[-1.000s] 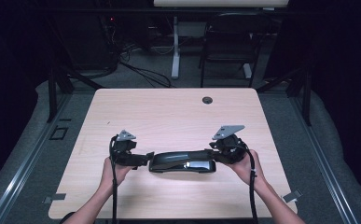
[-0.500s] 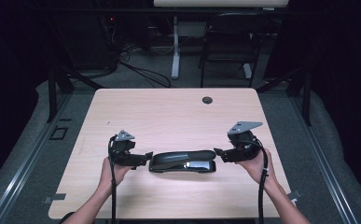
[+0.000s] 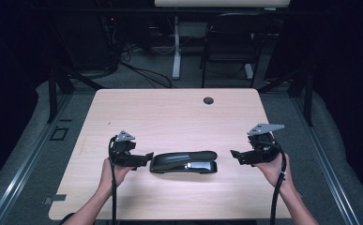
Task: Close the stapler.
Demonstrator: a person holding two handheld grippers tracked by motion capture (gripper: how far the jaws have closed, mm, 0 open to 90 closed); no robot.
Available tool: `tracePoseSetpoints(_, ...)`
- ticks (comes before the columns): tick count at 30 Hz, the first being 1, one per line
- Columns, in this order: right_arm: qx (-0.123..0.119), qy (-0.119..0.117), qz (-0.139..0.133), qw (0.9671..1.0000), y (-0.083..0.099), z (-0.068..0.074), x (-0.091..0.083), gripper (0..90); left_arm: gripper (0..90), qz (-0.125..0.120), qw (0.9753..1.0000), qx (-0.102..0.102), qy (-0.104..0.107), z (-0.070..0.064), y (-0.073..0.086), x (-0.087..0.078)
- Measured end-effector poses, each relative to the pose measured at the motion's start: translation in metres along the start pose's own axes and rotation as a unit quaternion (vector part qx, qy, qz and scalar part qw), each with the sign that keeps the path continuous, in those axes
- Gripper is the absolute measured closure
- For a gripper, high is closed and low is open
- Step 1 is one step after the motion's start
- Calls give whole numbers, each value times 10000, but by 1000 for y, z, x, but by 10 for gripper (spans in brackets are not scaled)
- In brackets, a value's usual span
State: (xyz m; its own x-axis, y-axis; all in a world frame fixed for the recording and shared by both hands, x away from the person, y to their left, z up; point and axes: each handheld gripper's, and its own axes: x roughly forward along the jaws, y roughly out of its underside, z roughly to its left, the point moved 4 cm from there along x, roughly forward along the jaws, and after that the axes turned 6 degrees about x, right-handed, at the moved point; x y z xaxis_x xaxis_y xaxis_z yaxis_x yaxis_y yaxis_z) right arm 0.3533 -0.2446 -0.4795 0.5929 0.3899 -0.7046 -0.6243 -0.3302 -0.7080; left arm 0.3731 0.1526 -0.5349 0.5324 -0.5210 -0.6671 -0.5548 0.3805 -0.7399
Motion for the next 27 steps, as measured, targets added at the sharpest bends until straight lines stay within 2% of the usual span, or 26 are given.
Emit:
tracePoseSetpoints(6, 203, 131, 123, 9996, 13, -17, -1, 110, 129, -9, 10000, -27, -5, 0, 0, 0)
tracePoseSetpoints(12, 469, 272, 453, 9975, 31, -38, 7, 67, 129, 8, 10000, -10, 2, 1, 0, -1)
tracePoseSetpoints(14, 492, 350, 564, 9966, 35, -43, 11, 57, 129, 8, 10000, -12, 2, 1, 0, -1)
tracePoseSetpoints(16, 541, 362, 627, 9959, 37, -45, 13, 48, 129, 11, 10000, -7, 1, 2, 0, -1)
tracePoseSetpoints(18, 583, 348, 852, 9940, 43, -50, 21, 13, 129, -6, 10000, -1, -12, 3, 0, -1)
tracePoseSetpoints(20, 574, 388, 930, 9932, 45, -51, 24, 7, 129, -4, 10000, -32, -13, 3, 0, -1)
tracePoseSetpoints(21, 561, 371, 1088, 9918, 49, -53, 30, 0, 129, -2, 10000, -28, -16, 3, 0, -1)
tracePoseSetpoints(23, 578, 367, 1217, 9902, 53, -55, 35, 0, 129, -2, 10000, -23, -16, 3, 0, -1)
tracePoseSetpoints(27, 582, 376, 1359, 9883, 58, -58, 42, 0, 125, 16, 10000, -17, -16, 4, 0, 0)
